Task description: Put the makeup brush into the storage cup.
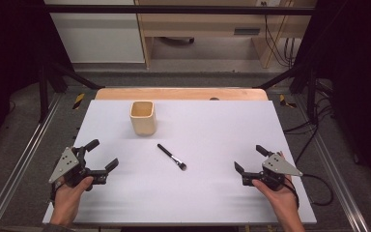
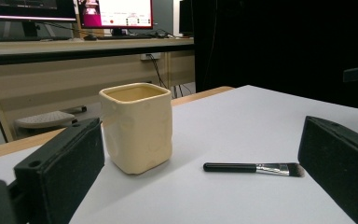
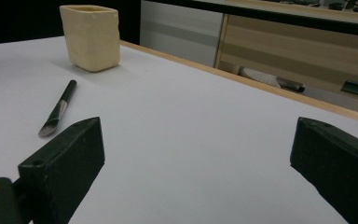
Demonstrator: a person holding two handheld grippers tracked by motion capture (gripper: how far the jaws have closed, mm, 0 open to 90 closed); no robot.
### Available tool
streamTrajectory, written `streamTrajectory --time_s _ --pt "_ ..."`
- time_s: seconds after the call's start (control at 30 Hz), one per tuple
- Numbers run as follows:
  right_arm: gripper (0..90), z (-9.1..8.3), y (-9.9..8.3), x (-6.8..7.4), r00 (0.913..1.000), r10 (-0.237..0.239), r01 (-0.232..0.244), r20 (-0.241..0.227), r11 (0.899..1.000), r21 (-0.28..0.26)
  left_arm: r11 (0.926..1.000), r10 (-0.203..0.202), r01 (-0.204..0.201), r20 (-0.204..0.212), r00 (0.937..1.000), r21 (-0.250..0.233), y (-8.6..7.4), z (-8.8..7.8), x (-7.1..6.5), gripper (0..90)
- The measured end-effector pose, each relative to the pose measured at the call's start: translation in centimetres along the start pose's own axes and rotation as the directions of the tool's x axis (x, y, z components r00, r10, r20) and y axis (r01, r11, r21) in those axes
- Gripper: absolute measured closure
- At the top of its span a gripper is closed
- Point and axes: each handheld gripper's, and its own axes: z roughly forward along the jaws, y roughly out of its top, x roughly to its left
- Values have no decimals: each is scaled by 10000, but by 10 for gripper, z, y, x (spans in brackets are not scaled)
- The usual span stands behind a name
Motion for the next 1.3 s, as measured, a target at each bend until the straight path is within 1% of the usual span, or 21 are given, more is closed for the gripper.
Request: streamTrajectory --time_s 0.07,0.27,0.47,0.53,0.7,0.8,0.87,0.93,0.97,1.0,1.07,1.23,1.27,1.3 --pt "33 0 0 1 10000 45 -45 -32 9999 100 10000 12 -12 17 10000 37 0 1 0 1" --pt "35 3 0 7 9994 -343 345 -70 9990 276 10000 16 -17 71 10000 49 0 1 -1 1" --pt "41 3 1 9 9993 -373 371 53 9984 427 9999 50 -51 132 9999 108 -1 2 -2 2" --pt "43 1 4 12 9993 -374 369 84 9979 539 9999 83 -85 170 9998 128 -1 3 -3 2" --pt "44 0 10 20 9989 -467 471 -80 9970 609 9998 91 -94 193 9998 181 -2 4 -3 3" --pt "44 1 18 24 9985 -520 529 -175 9972 521 9997 119 -123 216 9997 215 -2 4 -4 3" --pt "46 1 25 27 9984 -556 562 -144 9971 509 9998 119 -123 237 9996 172 -2 4 -5 3" --pt "47 2 34 29 9982 -581 588 -154 9968 540 9998 127 -131 245 9996 175 -2 4 -5 3" --pt "47 2 34 29 9982 -581 588 -154 9968 540 9998 127 -131 245 9996 175 -2 4 -5 3" --pt "51 4 42 32 9970 -750 760 -190 9953 608 9996 157 -163 246 9996 231 -2 4 -5 3" --pt "47 6 48 34 9958 -895 907 -196 9933 713 9996 146 -152 253 9996 230 -2 5 -5 3" --pt "55 10 56 37 9939 -1063 1085 -292 9904 860 9996 160 -165 247 9996 207 -2 4 -5 3" --pt "57 11 59 38 9925 -1170 1202 -360 9872 1050 9996 170 -175 246 9996 205 -2 4 -4 3" --pt "58 12 60 38 9920 -1207 1241 -369 9862 1095 9996 172 -177 246 9995 203 -2 4 -4 3"
